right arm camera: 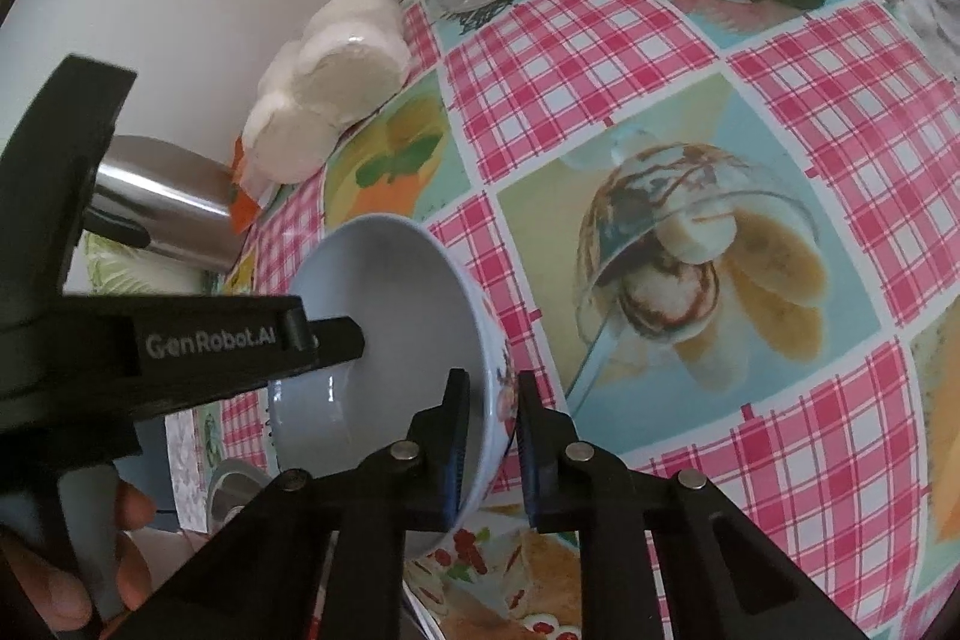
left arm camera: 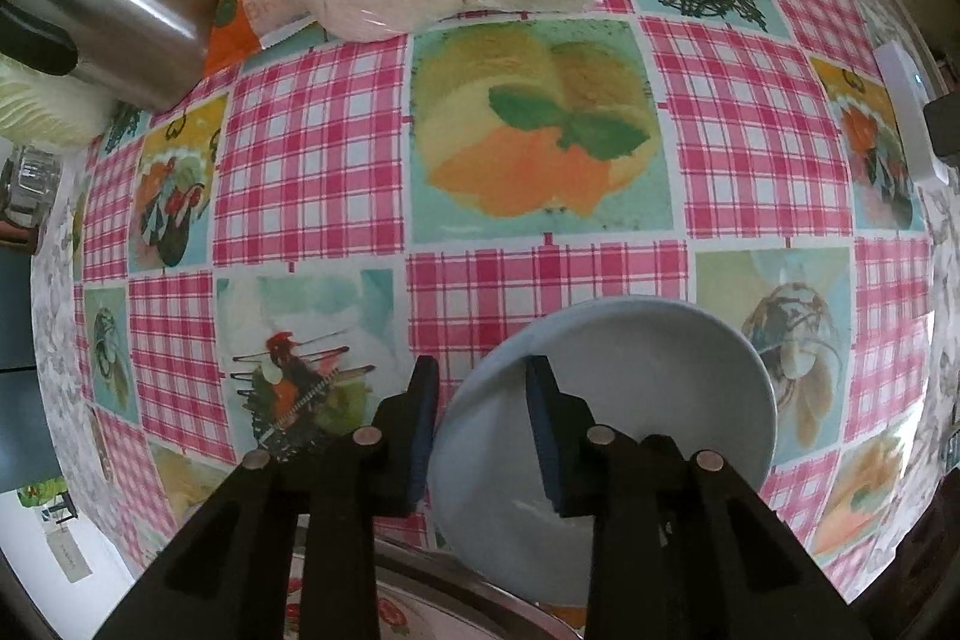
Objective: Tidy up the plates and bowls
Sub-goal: 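Lift the pale blue bowl with both tools and carry it toward the stack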
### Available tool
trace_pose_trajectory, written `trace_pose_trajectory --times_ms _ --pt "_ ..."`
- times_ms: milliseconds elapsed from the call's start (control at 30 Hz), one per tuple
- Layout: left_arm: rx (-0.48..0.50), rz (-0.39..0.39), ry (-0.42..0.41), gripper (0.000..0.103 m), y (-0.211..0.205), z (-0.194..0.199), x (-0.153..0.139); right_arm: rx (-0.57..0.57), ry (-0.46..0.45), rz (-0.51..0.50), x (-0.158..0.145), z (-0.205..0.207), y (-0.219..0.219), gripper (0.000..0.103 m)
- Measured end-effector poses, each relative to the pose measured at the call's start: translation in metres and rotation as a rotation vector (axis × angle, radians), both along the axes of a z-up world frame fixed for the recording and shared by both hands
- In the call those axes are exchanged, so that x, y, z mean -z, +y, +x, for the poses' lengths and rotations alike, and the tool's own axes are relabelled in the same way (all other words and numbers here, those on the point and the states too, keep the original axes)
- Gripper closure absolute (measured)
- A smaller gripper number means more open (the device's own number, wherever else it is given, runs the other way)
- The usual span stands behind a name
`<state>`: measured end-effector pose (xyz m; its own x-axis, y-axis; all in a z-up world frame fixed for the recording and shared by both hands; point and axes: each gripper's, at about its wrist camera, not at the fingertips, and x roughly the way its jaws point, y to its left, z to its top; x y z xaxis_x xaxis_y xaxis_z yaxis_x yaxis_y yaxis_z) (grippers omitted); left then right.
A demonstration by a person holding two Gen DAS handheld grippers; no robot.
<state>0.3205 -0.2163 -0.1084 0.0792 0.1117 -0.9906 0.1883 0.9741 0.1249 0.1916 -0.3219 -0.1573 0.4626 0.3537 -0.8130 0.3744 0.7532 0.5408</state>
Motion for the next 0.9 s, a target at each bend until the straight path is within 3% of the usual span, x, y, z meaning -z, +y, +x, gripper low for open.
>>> trace_pose_trajectory --times_ms 400,900 --pt "0.051 -0.047 0.005 0.072 -0.028 -0.011 0.007 0.045 0.003 -0.006 -0.001 -0.008 -0.03 0.089" --pt "0.031 -0.09 -0.048 0.075 -0.015 -0.033 0.008 0.056 0.021 0.026 -0.002 -0.016 -0.033 0.089"
